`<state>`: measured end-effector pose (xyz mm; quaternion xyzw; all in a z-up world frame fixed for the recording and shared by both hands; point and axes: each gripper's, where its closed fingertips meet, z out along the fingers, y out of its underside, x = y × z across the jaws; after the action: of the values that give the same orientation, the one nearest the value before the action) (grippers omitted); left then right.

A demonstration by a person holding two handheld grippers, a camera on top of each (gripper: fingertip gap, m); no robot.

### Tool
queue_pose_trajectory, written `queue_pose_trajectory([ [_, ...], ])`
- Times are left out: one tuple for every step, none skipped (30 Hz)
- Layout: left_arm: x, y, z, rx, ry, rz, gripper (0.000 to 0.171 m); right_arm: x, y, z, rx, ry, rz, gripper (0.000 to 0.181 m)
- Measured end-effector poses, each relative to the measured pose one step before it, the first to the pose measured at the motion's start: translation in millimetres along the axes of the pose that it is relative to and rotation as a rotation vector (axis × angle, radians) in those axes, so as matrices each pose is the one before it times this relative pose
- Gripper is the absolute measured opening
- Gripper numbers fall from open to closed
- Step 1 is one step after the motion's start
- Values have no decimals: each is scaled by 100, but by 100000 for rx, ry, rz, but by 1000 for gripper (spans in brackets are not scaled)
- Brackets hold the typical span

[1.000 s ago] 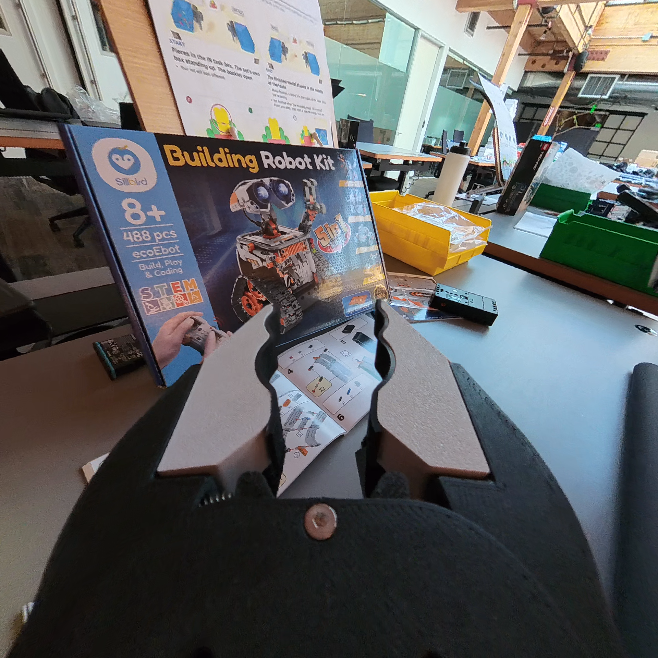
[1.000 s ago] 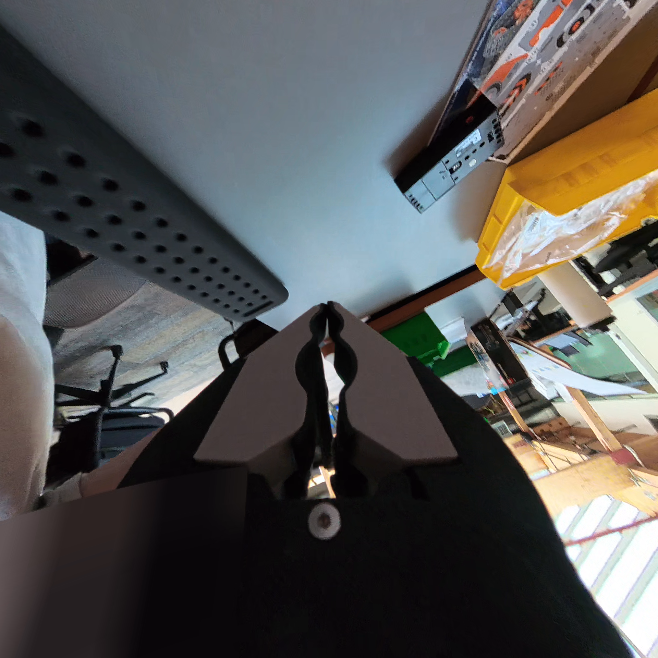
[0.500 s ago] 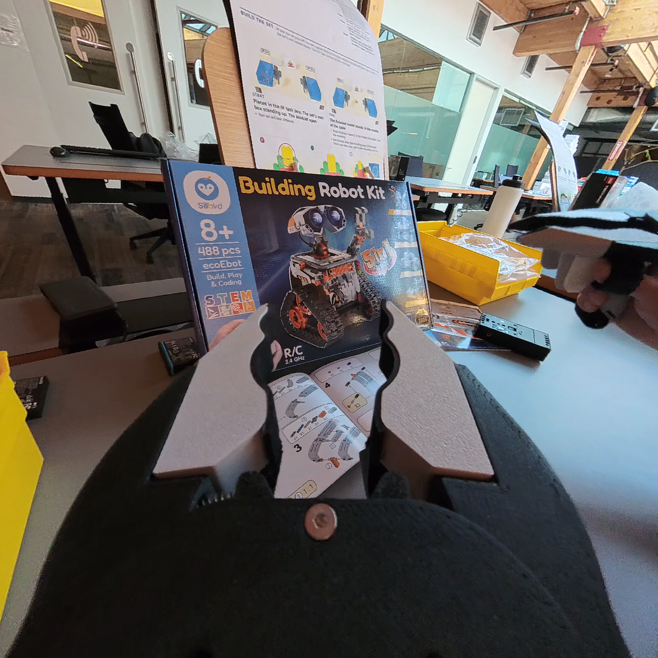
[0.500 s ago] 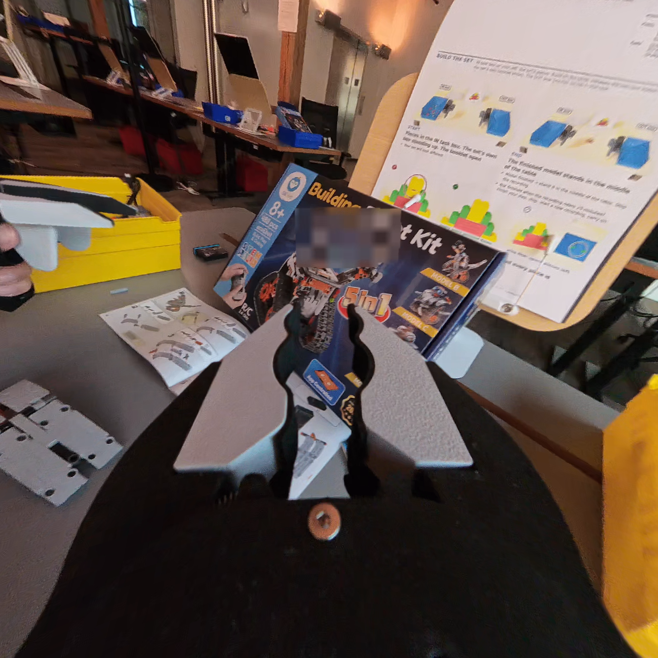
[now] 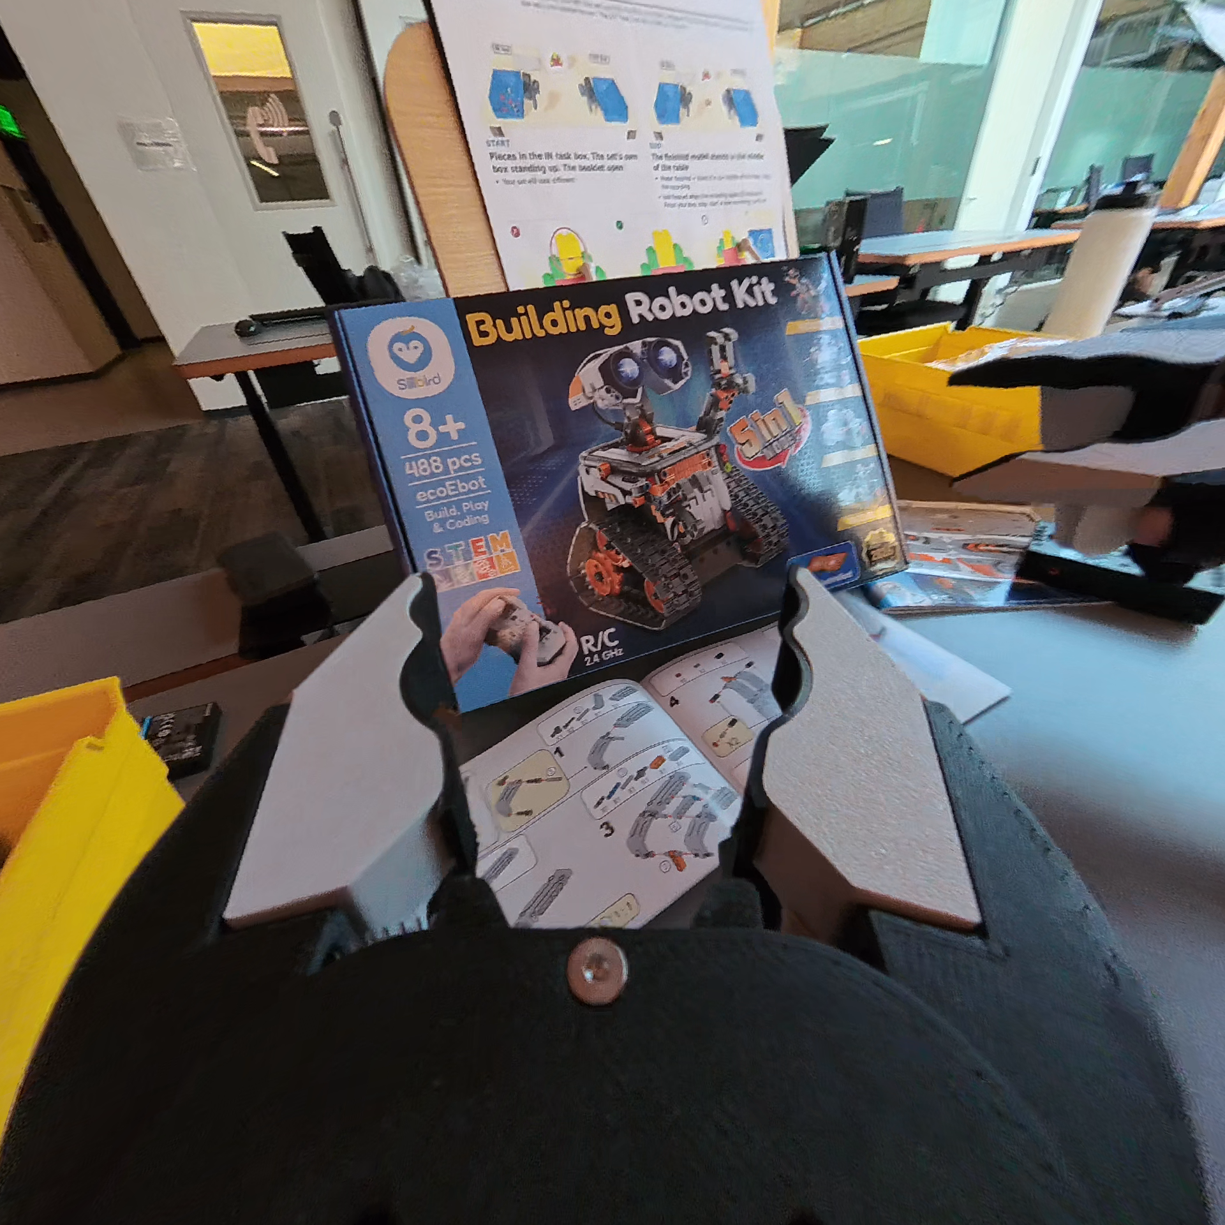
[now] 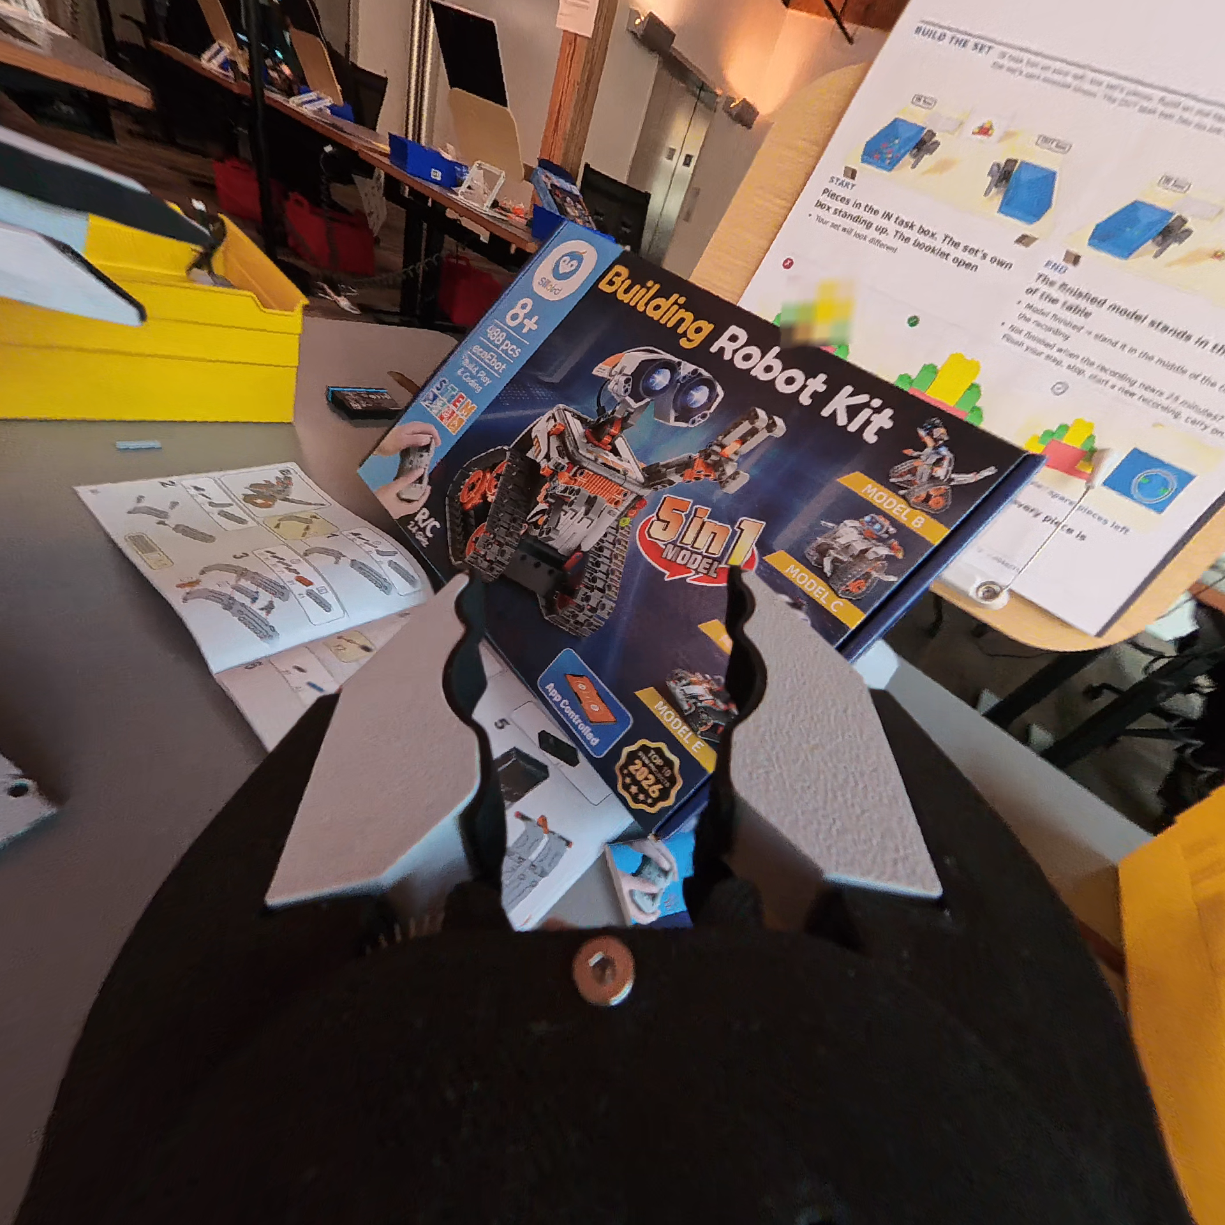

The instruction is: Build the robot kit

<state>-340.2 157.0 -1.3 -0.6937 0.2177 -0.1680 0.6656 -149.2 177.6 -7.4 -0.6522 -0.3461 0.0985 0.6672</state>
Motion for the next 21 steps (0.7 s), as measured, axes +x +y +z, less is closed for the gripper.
queue_pose_trajectory([
  [-251,307,97,-1873,-2360,2386,103,49,161,142,-145,1707,-2780,74],
  [-260,306,73,-2146,-2568,3105,104,62,156,120,104,1715,-1742,76],
  [-313,312,53,-2310,-3210,3636,105,65,88,118,832,1662,-820,78],
  [-358,302,35,-2294,-3712,3914,105,72,65,95,789,1503,287,80],
  [-304,247,11,-1988,-3610,3862,106,-72,-46,111,1149,231,1060,84],
  [-238,214,7,-1662,-3264,3240,106,-245,-79,111,769,-1276,1374,87],
  [-161,163,6,-1272,-2612,2411,106,-28,-51,28,37,-1,1119,87],
  [-86,110,34,-850,-1709,1622,106,102,-188,-46,700,898,434,86],
  [-24,94,47,-556,-854,889,106,107,-191,-99,733,931,34,86],
  [14,66,55,-223,-277,411,107,278,-202,-141,790,1959,-398,84],
  [-21,41,40,-26,-239,172,106,435,-260,-203,1431,2938,-924,81],
  [-70,62,30,-162,-418,47,106,392,-279,-205,1722,2563,-1099,79],
  [-101,55,12,-236,-500,-188,106,421,-267,-196,1707,2423,-772,76],
  [-94,4,-10,-7,-481,-520,106,515,-213,-176,1454,2741,-292,74],
  [-72,-28,-21,240,-252,-722,106,529,-104,-133,622,2662,420,73],
  [-70,-48,-28,337,-181,-739,105,482,-72,-115,357,2117,970,73],
  [-91,-29,-35,357,-328,-734,105,371,-135,-117,871,1282,1225,73],
  [-97,-44,-27,432,-237,-825,104,268,-227,-144,1449,538,1428,71],
  [-60,-33,-20,478,77,-1106,104,226,-258,-164,1551,228,1740,67],
  [-54,-14,-4,338,294,-1489,103,268,-262,-160,1402,548,1929,63],
  [-48,-11,-8,283,446,-1753,103,324,-262,-156,1393,993,1852,62],
])
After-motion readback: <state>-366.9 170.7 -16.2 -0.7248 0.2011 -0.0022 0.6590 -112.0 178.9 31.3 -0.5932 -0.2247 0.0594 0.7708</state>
